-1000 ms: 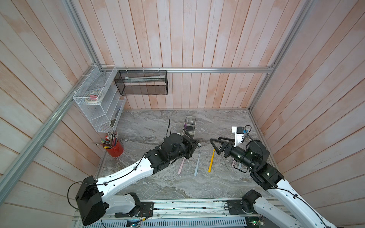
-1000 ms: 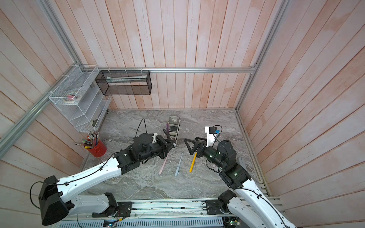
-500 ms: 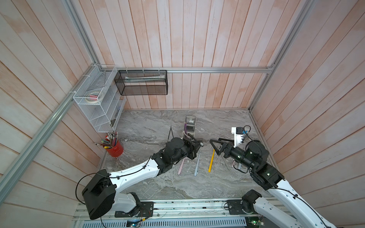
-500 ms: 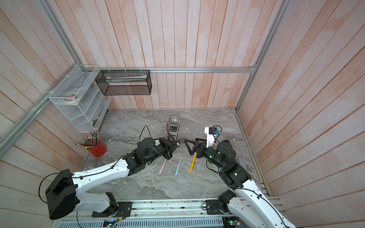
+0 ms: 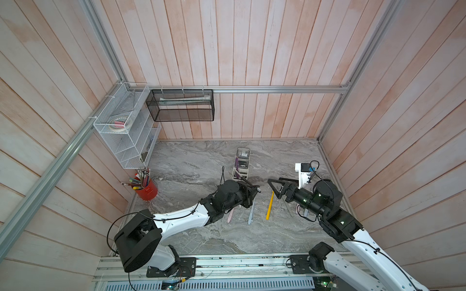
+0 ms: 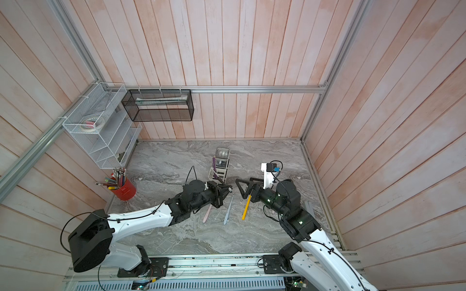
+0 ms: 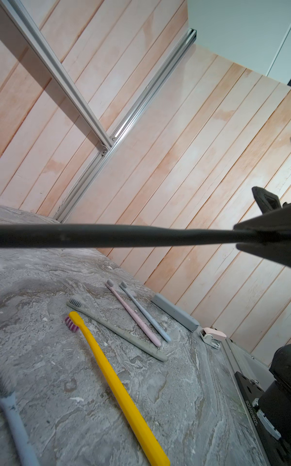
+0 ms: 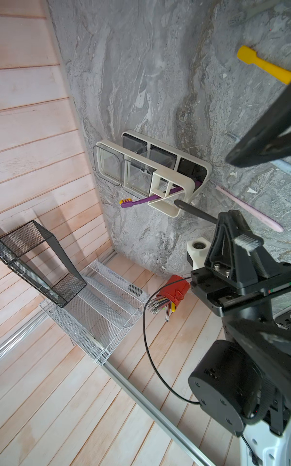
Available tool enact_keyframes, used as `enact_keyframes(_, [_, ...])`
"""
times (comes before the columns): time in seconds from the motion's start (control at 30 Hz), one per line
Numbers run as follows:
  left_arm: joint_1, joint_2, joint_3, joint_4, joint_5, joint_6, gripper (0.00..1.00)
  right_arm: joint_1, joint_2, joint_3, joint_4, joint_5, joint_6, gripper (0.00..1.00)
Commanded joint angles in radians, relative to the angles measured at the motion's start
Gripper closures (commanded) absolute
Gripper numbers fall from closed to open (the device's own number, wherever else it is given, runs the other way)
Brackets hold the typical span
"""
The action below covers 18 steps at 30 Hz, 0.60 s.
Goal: Place the toothbrush into the toothbrush holder
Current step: Place the toothbrush in the toothbrush holder.
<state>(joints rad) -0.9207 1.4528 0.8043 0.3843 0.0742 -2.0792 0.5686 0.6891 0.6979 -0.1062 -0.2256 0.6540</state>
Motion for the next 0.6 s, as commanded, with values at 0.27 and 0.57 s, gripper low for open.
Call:
enact_keyframes(0.27, [-0.004, 0.039, -0.001, 0.120, -0.011, -0.140, 1.00, -0.003, -0.010, -0.018, -0.004, -0.006, 0.010, 0.04])
enact_keyframes(0.57, [0.000, 0.090, 0.021, 0.123, -0.004, -0.146, 1.00, -0.003, -0.013, -0.014, -0.010, -0.006, 0.010, 0.04])
